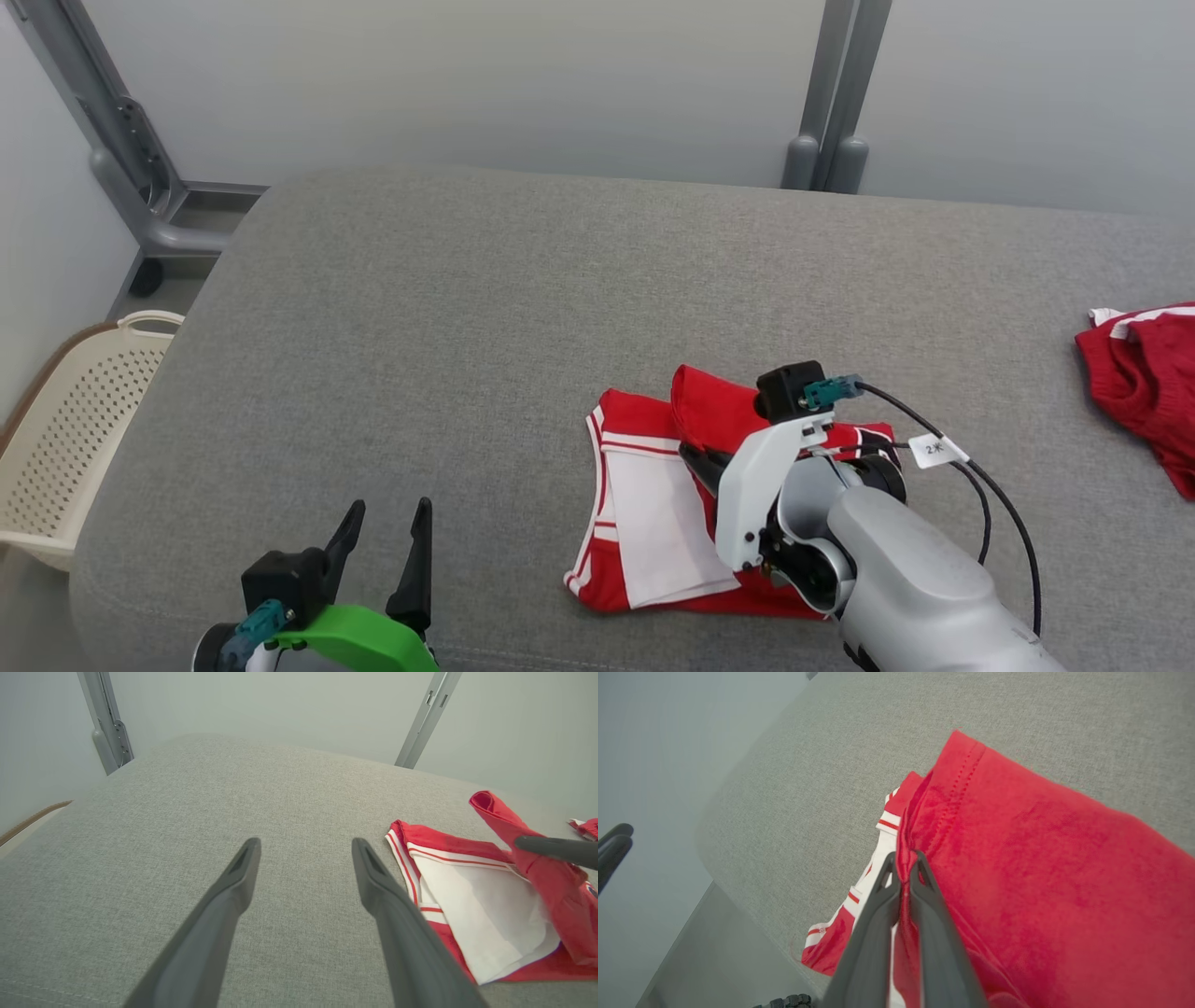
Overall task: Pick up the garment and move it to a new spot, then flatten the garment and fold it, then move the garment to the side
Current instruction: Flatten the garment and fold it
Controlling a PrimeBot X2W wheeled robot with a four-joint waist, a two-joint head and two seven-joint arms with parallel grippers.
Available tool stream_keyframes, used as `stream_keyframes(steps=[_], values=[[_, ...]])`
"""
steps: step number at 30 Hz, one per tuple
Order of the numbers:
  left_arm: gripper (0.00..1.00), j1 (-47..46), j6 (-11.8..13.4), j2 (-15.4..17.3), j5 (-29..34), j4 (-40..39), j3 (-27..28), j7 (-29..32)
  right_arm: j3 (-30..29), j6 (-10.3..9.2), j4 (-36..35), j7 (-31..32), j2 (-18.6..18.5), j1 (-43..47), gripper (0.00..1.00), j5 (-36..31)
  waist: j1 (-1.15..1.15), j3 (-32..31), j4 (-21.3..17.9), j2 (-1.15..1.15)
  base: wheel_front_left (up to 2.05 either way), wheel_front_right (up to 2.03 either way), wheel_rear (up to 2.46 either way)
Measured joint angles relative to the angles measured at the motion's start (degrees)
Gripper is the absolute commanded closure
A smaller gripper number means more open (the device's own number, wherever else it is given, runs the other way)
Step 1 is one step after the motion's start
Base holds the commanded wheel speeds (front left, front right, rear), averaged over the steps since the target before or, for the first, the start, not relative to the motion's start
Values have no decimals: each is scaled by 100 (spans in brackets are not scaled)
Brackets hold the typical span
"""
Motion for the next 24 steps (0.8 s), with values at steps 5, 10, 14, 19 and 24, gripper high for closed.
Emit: stream_keyframes(steps=[5,10,14,19,24], values=[[0,-24,-12,-13,1,41,-31,0,399,0,290,-113,0,-251,100,155,0,28,101,0,0,0,0],[0,-86,-27,-40,13,77,-60,-1,857,0,510,-170,-2,-483,100,577,0,61,209,0,0,0,0],[0,-119,-40,-83,13,115,-101,-1,1132,0,694,-192,-1,-641,100,776,0,84,271,0,0,0,0],[0,-150,-75,-101,13,167,-123,-2,1394,0,953,-308,-1,-758,97,966,0,105,354,0,0,0,0],[0,-183,-80,-102,13,201,-116,-24,1628,0,990,-531,-2,-825,0,1213,0,132,398,0,0,0,0]])
